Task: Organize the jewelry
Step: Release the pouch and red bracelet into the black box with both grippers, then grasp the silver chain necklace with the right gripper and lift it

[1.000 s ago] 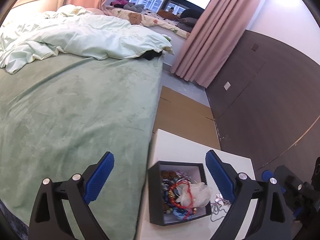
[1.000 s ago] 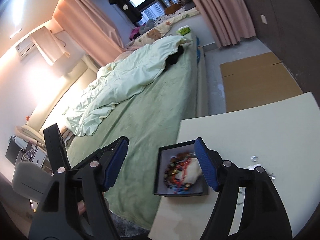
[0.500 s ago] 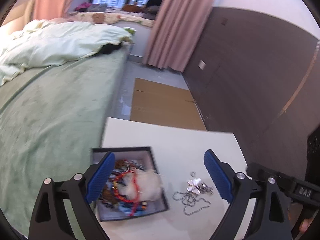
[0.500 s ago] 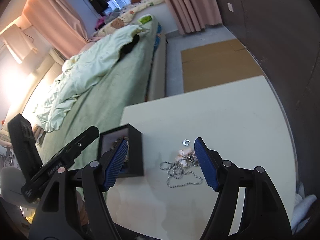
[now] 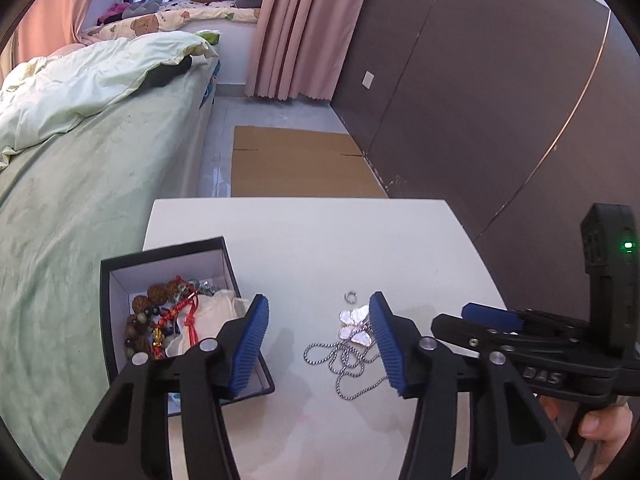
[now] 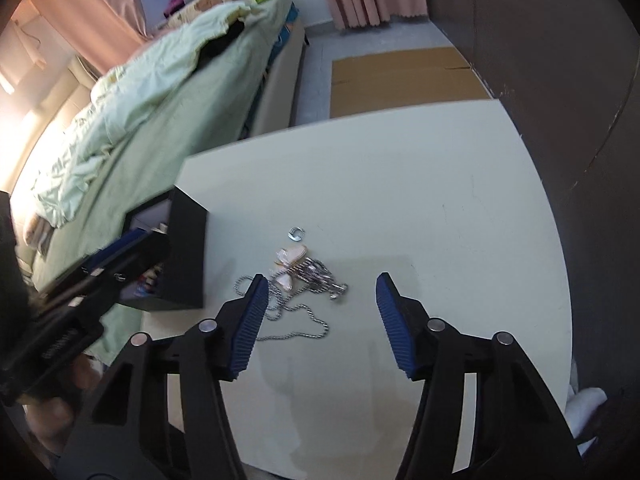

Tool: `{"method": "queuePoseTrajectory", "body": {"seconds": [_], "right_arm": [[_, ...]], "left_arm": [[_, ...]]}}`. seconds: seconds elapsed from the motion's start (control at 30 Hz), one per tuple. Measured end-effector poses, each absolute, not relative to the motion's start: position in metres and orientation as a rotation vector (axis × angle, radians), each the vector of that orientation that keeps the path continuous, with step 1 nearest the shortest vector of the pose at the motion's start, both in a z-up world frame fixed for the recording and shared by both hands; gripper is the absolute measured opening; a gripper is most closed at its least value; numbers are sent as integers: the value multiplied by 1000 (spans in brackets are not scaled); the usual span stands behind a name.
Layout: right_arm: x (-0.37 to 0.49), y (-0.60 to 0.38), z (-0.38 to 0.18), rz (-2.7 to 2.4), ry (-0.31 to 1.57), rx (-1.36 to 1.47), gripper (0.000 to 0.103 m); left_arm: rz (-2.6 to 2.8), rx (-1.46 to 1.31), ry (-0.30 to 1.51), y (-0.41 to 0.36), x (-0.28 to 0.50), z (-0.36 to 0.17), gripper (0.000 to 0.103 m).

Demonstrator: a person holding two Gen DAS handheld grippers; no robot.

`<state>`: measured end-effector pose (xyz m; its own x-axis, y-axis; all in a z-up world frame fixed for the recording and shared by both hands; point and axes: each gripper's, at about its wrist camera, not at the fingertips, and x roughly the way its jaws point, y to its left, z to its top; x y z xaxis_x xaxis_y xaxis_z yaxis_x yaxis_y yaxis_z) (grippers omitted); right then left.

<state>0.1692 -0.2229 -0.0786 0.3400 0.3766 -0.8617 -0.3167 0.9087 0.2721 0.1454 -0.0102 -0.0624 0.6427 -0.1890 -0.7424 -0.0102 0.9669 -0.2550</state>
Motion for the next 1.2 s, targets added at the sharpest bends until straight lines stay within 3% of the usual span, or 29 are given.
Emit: {"method": "queuePoseTrajectory", "body": {"seconds": [0.37,0.43,0.47,0.77,1.1,1.2], "right_arm": [[175,-191,-116,475,1159,-133,40],[178,-188,-122,468,1161,-146,35],[179,-187,-125,469,1165,-153,28],[176,-178,-127,504,1151,-196,10],[178,-216,-79,485,1099,-31,10],[177,-224,-67,491,1083,-5,10]], "left_arm": [[-66,-252,870,6,142,-65,47],[-60,-257,864,9,143,-64,47],[-58,-258,862,9,144,-63,47],[-59,-261,862,8,150,-63,47],[-100,-270,873,-11,169,-68,46],[-115,-274,894,-18,178,-73,40]]}}
